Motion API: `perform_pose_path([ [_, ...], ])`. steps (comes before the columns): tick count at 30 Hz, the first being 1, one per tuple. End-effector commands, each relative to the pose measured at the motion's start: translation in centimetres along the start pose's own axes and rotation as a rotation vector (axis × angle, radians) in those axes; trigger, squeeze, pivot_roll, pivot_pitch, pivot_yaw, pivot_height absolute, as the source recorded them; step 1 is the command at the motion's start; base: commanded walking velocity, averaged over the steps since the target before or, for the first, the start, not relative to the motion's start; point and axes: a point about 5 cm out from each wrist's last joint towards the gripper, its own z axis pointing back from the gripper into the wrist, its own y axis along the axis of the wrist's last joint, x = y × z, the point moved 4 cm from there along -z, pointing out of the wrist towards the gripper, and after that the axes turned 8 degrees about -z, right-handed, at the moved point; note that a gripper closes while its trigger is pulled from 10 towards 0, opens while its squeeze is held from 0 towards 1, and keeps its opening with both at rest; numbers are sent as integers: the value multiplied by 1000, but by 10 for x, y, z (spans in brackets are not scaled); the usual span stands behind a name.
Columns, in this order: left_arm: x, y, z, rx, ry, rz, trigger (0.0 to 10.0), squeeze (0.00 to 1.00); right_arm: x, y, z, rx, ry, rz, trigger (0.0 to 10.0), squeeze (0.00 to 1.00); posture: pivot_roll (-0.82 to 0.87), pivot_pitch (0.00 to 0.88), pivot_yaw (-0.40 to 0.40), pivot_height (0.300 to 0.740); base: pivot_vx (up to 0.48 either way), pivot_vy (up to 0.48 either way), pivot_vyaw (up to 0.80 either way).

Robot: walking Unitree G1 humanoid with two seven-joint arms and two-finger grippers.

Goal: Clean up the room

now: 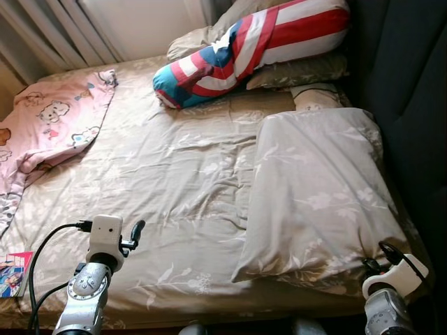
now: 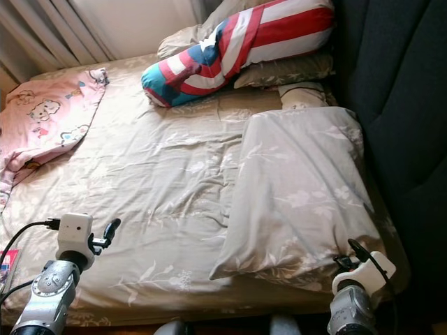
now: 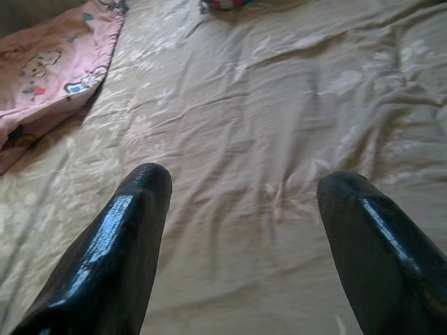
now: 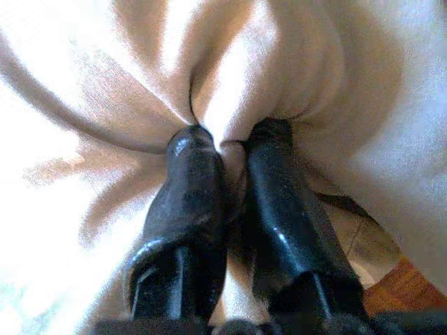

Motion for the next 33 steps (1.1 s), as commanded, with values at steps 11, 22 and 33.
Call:
perform_pose_path([
  [11,-6,-7,0,-31,43,9,10000,0,10,113,-3,377,-144,89,0,0,-96,107,150,669,0,0,0],
  [22,-2,-9,-1,-37,38,12,10000,0,-4,108,-2,388,-89,199,10000,0,-107,106,148,669,0,0,0],
  [33,1,-10,-3,-40,41,23,10000,0,-8,46,-4,181,-3,211,10000,1000,-116,93,136,669,0,0,0],
])
